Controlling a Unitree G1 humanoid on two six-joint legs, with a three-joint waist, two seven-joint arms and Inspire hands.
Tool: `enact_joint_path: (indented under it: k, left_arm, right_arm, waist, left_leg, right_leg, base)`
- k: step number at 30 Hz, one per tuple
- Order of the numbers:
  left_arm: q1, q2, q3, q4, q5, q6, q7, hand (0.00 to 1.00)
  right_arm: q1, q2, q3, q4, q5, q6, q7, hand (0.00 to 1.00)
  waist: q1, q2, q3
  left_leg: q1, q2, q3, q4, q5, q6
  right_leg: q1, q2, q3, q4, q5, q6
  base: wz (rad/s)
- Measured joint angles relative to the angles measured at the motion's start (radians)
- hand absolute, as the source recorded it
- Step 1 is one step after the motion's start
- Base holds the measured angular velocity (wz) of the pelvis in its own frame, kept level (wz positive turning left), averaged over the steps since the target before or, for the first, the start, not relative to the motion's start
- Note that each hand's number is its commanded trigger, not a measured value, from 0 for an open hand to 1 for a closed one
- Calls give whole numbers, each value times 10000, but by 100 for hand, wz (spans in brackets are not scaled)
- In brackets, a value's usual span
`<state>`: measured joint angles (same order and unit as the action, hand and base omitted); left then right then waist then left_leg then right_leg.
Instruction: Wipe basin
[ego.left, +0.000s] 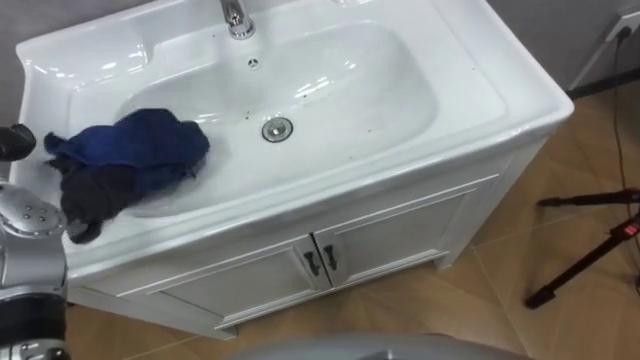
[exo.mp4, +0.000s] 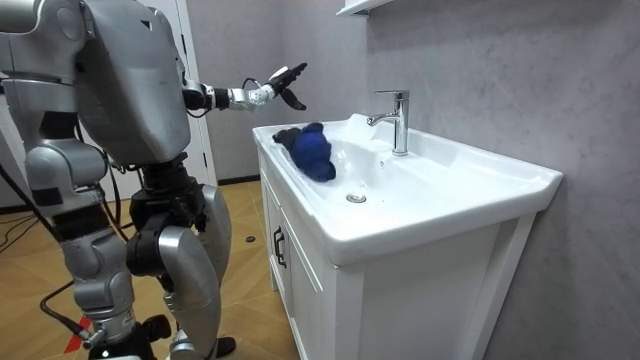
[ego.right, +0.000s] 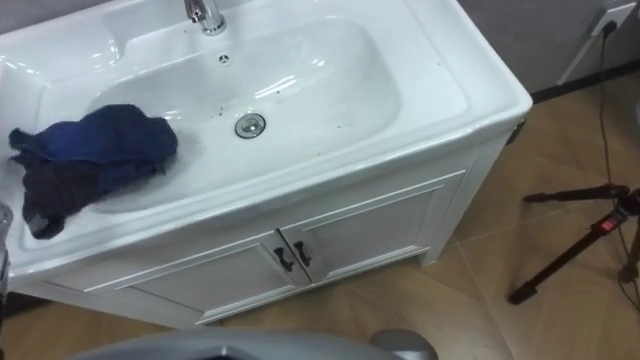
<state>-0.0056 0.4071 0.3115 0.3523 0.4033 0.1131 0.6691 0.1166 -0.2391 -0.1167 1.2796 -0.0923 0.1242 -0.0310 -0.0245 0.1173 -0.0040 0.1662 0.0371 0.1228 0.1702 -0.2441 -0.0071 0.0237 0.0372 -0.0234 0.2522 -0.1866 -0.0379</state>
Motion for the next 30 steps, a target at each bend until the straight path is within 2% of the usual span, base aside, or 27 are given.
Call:
enact_joint_path:
  k: [6,9,13,18,20,23,26,28,30]
  left_arm:
    - [-26,0,12,-9,-690,-53,241,0]
    - [-28,0,114,-321,-958,-120,388,0]
    - [-23,5,667,-1215,-1494,-206,663,0]
    - [13,4,1410,-1551,-1569,-302,700,0]
    - [262,3,1934,-1843,-1571,-304,711,0]
    - [615,3,2310,-2179,-1576,-356,835,0]
    - [1071,0,2408,-2183,-1583,-541,875,0]
    - [1700,-31,2406,-2181,-1852,-634,892,0]
    - [2024,-106,2401,-2181,-2243,-713,924,0]
  right_arm:
    - [25,18,84,44,9,-3,-33,0]
    - [24,29,89,64,50,-10,-171,0]
    - [19,32,74,-14,77,-9,-325,0]
    - [42,30,73,-51,66,-3,-332,0]
    - [123,23,72,-58,20,-5,-306,0]
    - [236,18,71,-95,-5,-19,-294,0]
    - [297,16,75,-211,0,-19,-287,0]
    - [272,18,84,-356,12,-52,-288,0]
    - [223,17,84,-353,93,-135,-305,0]
  waist:
    - [-51,6,-4]
    - [56,9,-4]
    - [198,21,-11]
    - [511,38,-22]
    - [620,17,-32]
    - [791,23,-40]
    - [914,52,-60]
    - [1095,39,-63]
    - [1103,-58,-39]
  left_leg:
    - [-29,-17,-175,11,0,1]
    - [-30,-17,-192,16,0,0]
    - [-25,-19,-195,15,0,0]
    - [-73,-22,-230,29,0,0]
    - [-156,-31,-328,121,-1,-1]
    - [-242,-76,-571,151,0,0]
    - [-339,-141,-733,192,13,23]
    - [-340,-180,-849,200,27,45]
    - [-337,-242,-1062,211,54,86]
  right_leg:
    - [9,-17,-59,23,-22,-3]
    - [10,-17,-74,27,-31,-9]
    - [12,-17,-73,7,-31,-8]
    - [-36,-29,-117,55,-66,-21]
    - [-33,-46,-174,38,-81,-18]
    - [-20,-121,-374,37,-107,-11]
    - [-28,-216,-569,70,-155,27]
    - [4,-277,-676,57,-172,45]
    - [126,-374,-916,43,-217,82]
  base:
    - [3]
    - [0]
    - [0]
    - [0]
    - [11]
    - [19]
    - [23]
    - [19]
    - [34]
